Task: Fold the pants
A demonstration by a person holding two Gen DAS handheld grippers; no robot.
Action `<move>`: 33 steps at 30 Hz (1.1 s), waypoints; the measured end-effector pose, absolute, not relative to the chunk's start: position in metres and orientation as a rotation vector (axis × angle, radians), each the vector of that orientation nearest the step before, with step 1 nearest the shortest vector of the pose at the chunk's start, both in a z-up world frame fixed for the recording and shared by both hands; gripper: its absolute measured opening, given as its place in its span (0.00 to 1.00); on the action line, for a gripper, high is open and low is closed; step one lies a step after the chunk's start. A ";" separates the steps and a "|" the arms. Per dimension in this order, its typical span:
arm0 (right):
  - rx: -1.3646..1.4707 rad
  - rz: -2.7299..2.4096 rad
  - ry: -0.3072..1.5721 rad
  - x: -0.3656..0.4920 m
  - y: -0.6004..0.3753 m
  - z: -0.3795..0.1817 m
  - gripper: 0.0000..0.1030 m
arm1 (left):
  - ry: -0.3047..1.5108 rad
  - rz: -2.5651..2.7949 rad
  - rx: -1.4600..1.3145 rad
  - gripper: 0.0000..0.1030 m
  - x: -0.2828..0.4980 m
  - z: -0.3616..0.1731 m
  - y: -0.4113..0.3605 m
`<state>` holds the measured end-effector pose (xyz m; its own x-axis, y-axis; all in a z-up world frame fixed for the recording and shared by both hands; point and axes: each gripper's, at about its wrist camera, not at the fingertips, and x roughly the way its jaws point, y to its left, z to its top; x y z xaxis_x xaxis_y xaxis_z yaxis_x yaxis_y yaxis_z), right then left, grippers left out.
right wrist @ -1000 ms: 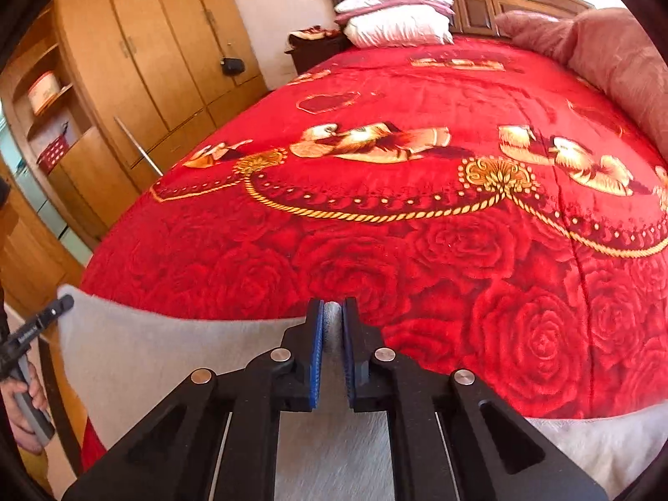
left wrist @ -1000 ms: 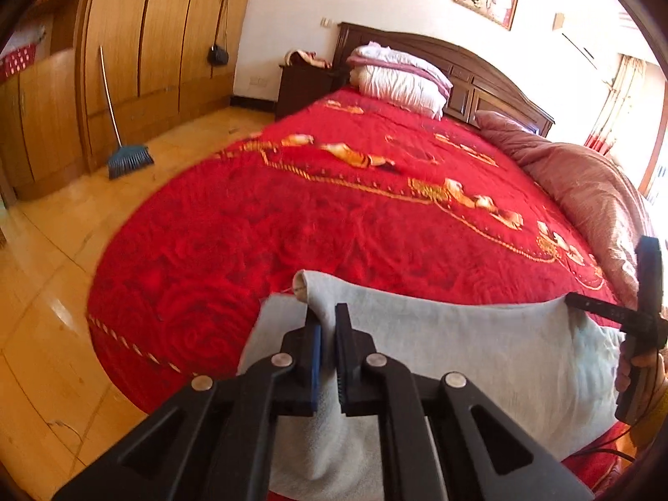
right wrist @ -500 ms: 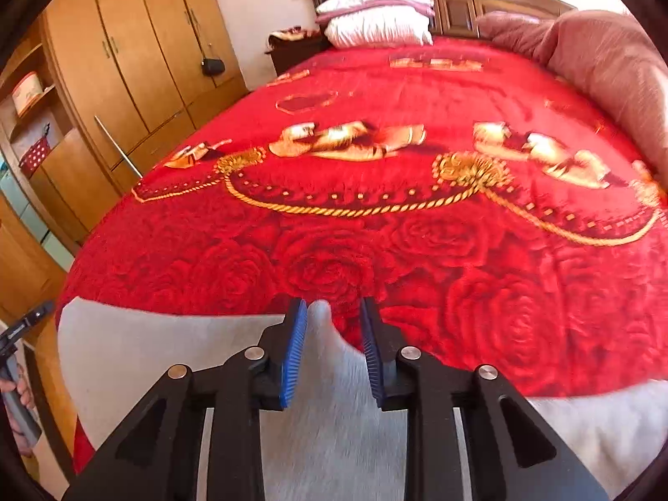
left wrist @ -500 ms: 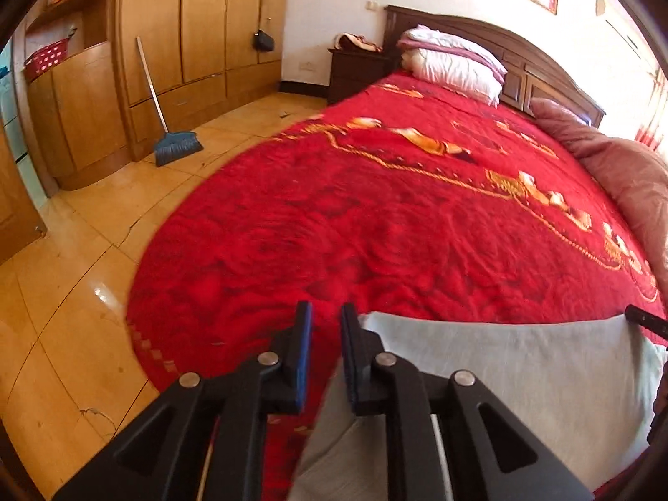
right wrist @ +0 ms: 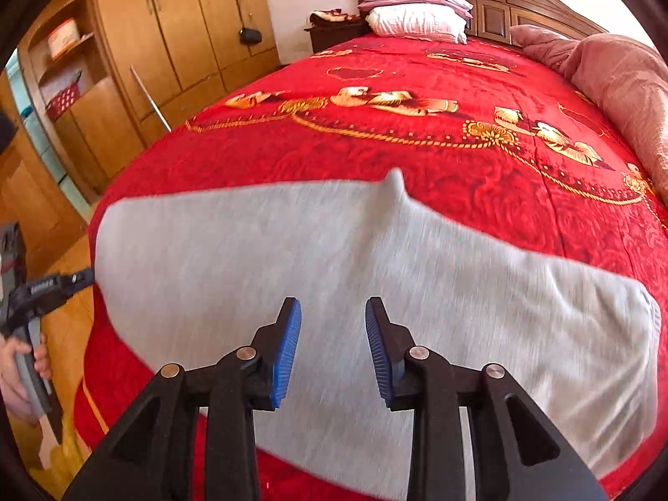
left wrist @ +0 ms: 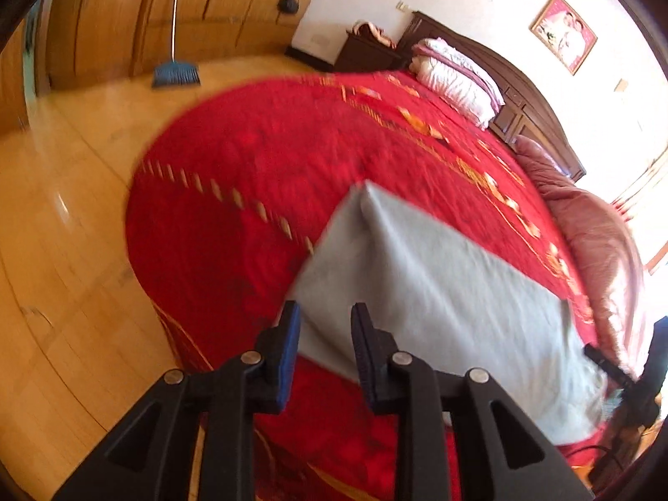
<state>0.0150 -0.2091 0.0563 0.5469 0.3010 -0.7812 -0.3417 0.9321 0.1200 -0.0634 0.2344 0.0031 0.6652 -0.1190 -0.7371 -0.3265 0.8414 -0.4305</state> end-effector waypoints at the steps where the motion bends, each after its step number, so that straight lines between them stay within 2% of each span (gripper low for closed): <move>1: -0.055 0.383 0.918 0.011 -0.208 0.055 0.32 | 0.855 0.120 -0.598 0.25 -0.065 -0.001 0.235; 11: -0.037 0.381 0.926 -0.002 -0.211 0.053 0.32 | 0.828 0.094 -0.737 0.26 -0.060 -0.021 0.239; 16: -0.021 0.381 0.930 -0.002 -0.212 0.051 0.32 | 0.837 0.130 -0.755 0.33 -0.054 -0.029 0.236; 20: -0.010 0.382 0.937 -0.004 -0.212 0.050 0.32 | 0.829 0.139 -0.804 0.33 -0.050 -0.035 0.238; 21: -0.007 0.380 0.938 -0.004 -0.213 0.049 0.32 | 0.827 0.140 -0.808 0.32 -0.049 -0.034 0.239; 24: 0.006 0.373 0.939 -0.004 -0.217 0.048 0.32 | 0.788 0.143 -0.795 0.02 -0.054 -0.024 0.241; 30: 0.049 0.368 0.950 -0.003 -0.224 0.043 0.32 | 0.712 0.201 -0.640 0.02 -0.083 0.013 0.233; 33: 0.050 0.363 0.958 -0.003 -0.226 0.041 0.32 | 0.764 0.234 -0.601 0.03 -0.088 0.003 0.234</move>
<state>-0.0026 -0.2256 0.0413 0.5192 0.3249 -0.7905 -0.2806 0.9385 0.2014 -0.0880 0.2338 0.0035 0.7066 -0.0137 -0.7075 -0.4082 0.8088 -0.4233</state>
